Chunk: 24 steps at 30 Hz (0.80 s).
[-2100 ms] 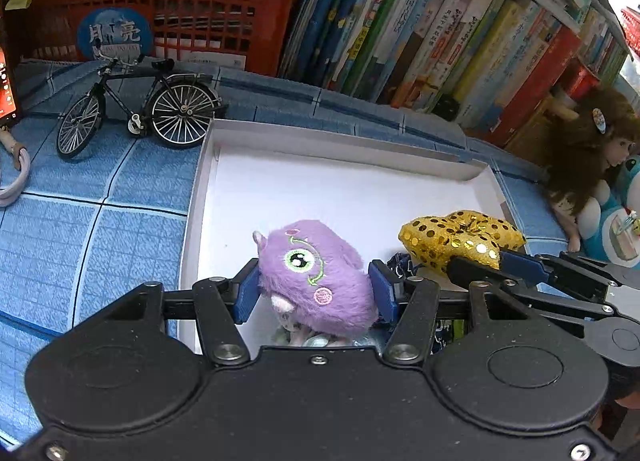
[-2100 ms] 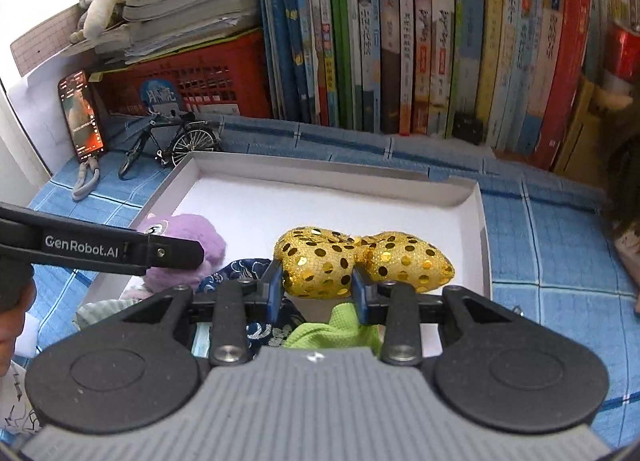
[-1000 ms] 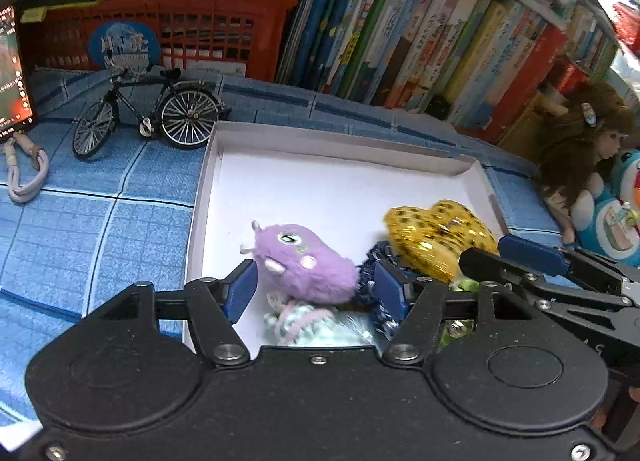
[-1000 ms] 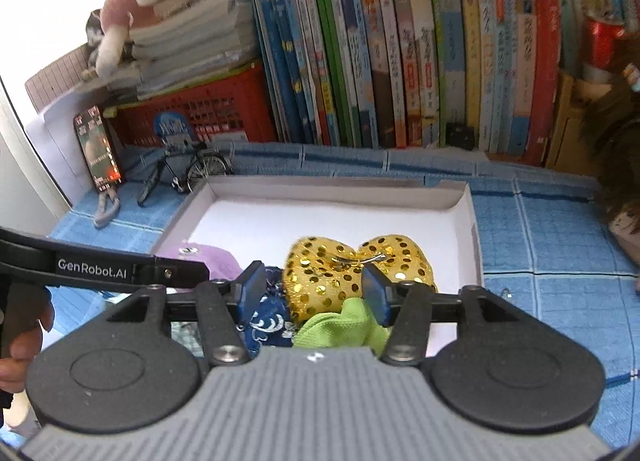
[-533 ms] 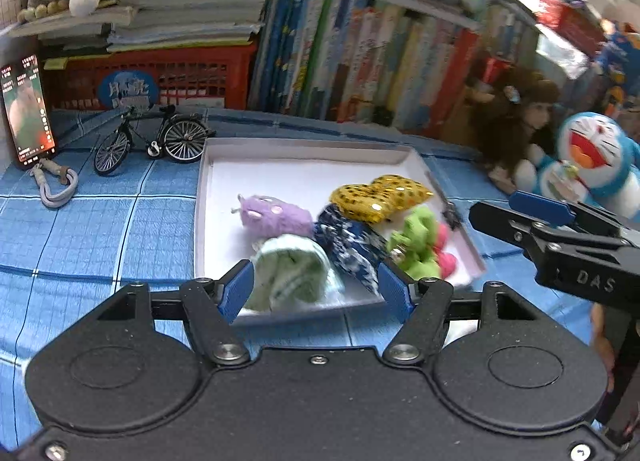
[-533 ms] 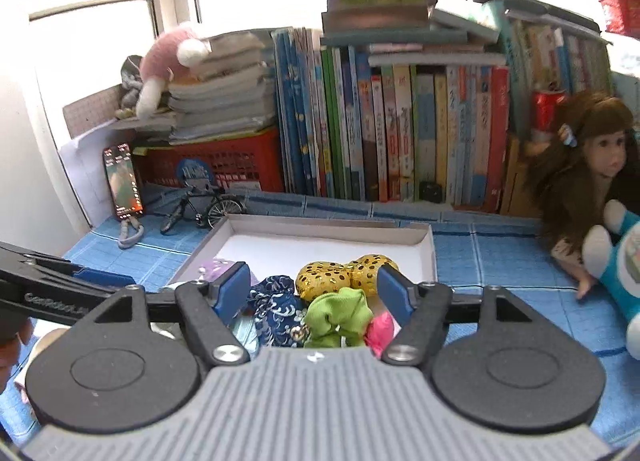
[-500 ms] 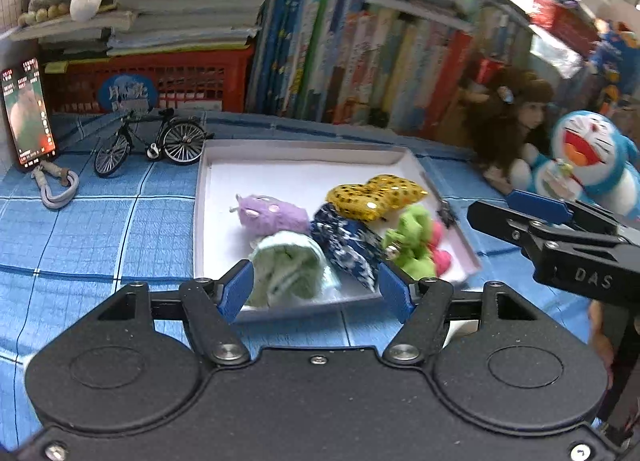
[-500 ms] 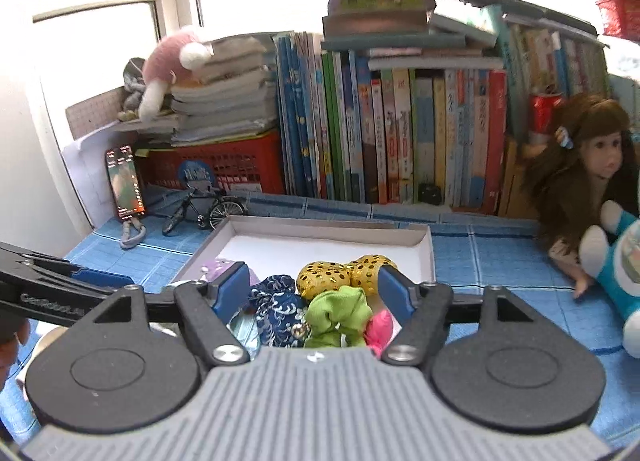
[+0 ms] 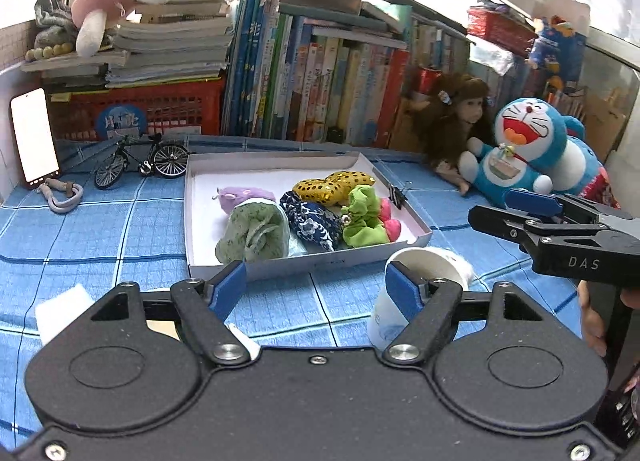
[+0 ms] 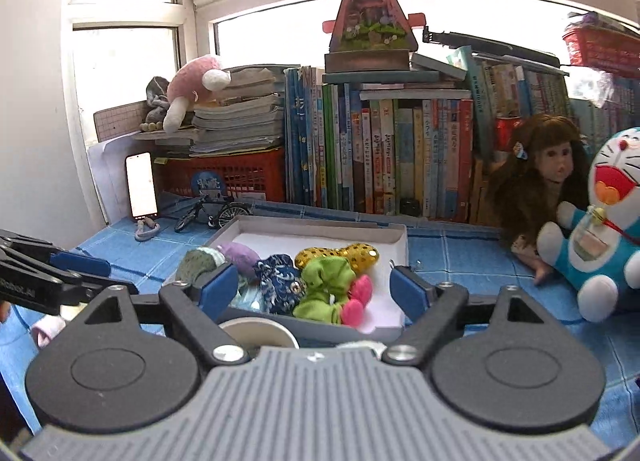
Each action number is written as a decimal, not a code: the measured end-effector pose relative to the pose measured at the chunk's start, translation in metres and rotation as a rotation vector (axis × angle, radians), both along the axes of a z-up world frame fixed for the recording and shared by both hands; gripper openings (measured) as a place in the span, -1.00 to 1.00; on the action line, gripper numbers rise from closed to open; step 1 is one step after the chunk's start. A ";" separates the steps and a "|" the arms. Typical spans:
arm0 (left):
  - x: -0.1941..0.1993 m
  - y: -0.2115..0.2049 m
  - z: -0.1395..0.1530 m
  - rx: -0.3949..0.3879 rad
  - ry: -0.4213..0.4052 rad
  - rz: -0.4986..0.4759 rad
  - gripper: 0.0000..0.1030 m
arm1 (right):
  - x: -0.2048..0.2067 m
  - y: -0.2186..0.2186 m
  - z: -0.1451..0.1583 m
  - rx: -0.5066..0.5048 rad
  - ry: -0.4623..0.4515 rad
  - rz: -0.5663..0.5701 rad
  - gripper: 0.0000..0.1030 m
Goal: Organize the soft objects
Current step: 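Withdraw both open tools from the tray back toward the table, then move left tool to the pink rolled sock while right tool approaches white fluffy plush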
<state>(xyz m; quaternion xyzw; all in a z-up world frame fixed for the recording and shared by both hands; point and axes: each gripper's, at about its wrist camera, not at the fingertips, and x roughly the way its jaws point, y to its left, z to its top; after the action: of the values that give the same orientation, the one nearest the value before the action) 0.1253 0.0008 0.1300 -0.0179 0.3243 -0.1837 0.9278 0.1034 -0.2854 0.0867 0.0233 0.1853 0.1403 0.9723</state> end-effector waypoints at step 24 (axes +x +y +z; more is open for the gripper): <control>-0.112 0.025 -0.043 0.024 -0.216 0.071 0.84 | -0.050 -0.022 -0.057 0.008 -0.033 -0.090 1.00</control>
<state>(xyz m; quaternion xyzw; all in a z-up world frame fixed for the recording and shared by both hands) 0.0129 0.0259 0.0872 0.0015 0.2236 -0.1477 0.9634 0.0539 -0.3076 0.0298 0.0331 0.1675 0.0973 0.9805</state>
